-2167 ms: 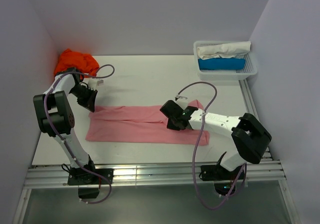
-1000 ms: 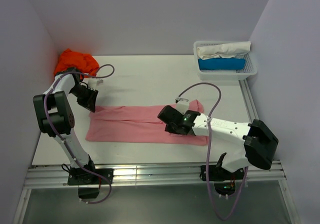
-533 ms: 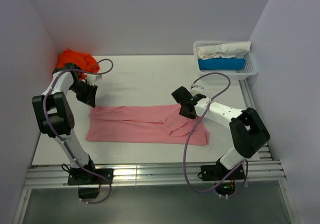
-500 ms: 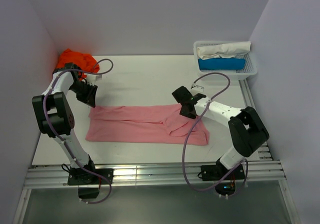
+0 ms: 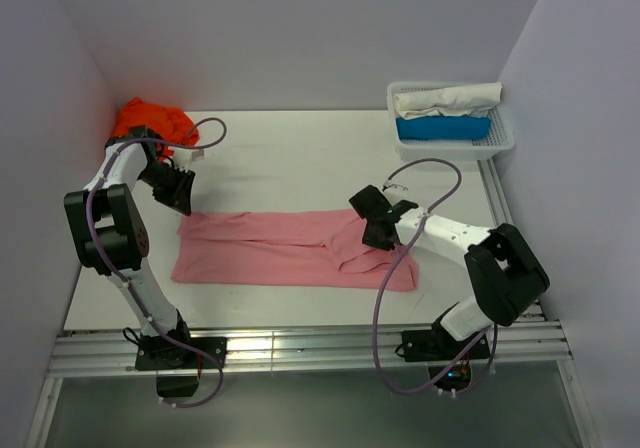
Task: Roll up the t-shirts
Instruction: Fold the tshirt
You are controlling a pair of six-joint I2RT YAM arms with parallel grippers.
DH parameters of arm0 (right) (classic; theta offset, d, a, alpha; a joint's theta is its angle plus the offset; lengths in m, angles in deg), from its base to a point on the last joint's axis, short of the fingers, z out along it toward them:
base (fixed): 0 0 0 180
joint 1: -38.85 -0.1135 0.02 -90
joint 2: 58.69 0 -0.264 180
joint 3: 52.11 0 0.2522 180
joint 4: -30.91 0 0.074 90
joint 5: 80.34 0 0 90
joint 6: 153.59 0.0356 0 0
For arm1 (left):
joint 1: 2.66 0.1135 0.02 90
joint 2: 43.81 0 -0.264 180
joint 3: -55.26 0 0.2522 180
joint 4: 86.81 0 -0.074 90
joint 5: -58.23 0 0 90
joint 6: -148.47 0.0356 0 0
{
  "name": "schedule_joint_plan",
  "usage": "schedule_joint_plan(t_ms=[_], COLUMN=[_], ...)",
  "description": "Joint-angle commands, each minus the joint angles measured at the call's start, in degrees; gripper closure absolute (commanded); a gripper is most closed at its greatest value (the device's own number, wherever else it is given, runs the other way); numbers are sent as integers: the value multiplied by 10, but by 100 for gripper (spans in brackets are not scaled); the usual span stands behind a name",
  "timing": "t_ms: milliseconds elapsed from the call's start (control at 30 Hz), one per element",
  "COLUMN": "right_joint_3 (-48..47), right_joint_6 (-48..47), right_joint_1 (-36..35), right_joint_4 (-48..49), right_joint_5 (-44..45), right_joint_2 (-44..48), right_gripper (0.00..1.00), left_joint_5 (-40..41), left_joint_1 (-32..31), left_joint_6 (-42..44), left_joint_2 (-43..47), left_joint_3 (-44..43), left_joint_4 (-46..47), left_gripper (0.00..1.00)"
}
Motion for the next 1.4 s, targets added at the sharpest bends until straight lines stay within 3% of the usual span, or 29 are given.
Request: schedule_joint_plan(t_ms=[0, 233, 500, 600, 767, 1133, 1367], right_joint_3=[19, 62, 94, 75, 34, 23, 32], right_joint_6=[17, 57, 78, 79, 72, -8, -27], right_joint_1=[-19, -65, -72, -73, -72, 77, 123], right_joint_4=[11, -4, -17, -28, -35, 47, 79], right_joint_5=[-14, -15, -19, -8, 37, 14, -2], right_joint_2=[43, 98, 141, 162, 209, 147, 104], right_gripper=[68, 68, 68, 67, 57, 52, 49], left_joint_5=[-19, -13, -11, -10, -19, -34, -25], left_joint_1=[0, 0, 0, 0, 1, 0, 0], left_joint_6=[6, 9, 9, 7, -12, -35, -34], left_joint_2=[11, 13, 11, 11, -7, -115, -116], left_joint_3=[-10, -3, -2, -11, -46, -116, -101], left_joint_4=[-8, -4, -2, 2, 4, -39, -40], left_gripper=[68, 68, 66, 63, 52, 51, 50])
